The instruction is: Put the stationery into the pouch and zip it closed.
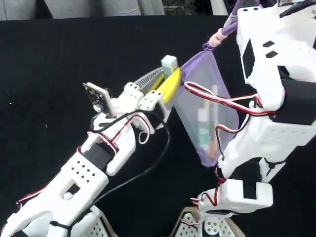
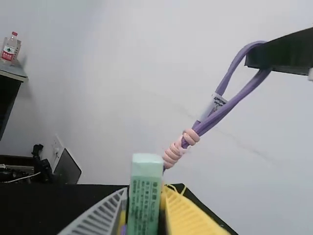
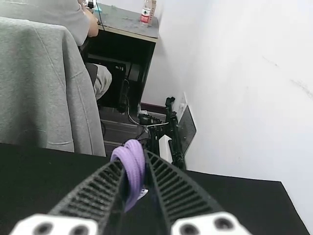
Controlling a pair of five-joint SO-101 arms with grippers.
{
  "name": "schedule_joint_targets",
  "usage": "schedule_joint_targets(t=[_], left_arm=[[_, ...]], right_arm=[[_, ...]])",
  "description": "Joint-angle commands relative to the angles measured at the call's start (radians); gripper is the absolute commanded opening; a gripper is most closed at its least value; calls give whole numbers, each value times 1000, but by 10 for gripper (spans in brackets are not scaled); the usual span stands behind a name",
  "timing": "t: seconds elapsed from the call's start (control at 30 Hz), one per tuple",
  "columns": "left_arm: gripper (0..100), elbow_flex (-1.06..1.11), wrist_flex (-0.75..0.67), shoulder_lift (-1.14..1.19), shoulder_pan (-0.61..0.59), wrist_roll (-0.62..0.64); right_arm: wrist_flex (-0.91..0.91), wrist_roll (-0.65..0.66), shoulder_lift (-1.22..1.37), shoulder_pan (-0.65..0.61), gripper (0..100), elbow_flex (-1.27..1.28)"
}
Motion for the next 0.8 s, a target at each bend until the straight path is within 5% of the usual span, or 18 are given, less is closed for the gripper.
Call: schedule_joint_targets(t=[0.0,0.47,0.77], left_arm=[[29,-38,-29,-6,-18,11],[30,33,-32,15,48,9],[32,-97,-32,270,50,9]], right_arm=[[2,8,-45,11,11,-41],[2,8,-45,9,11,-41],[2,8,-45,12,11,-41]])
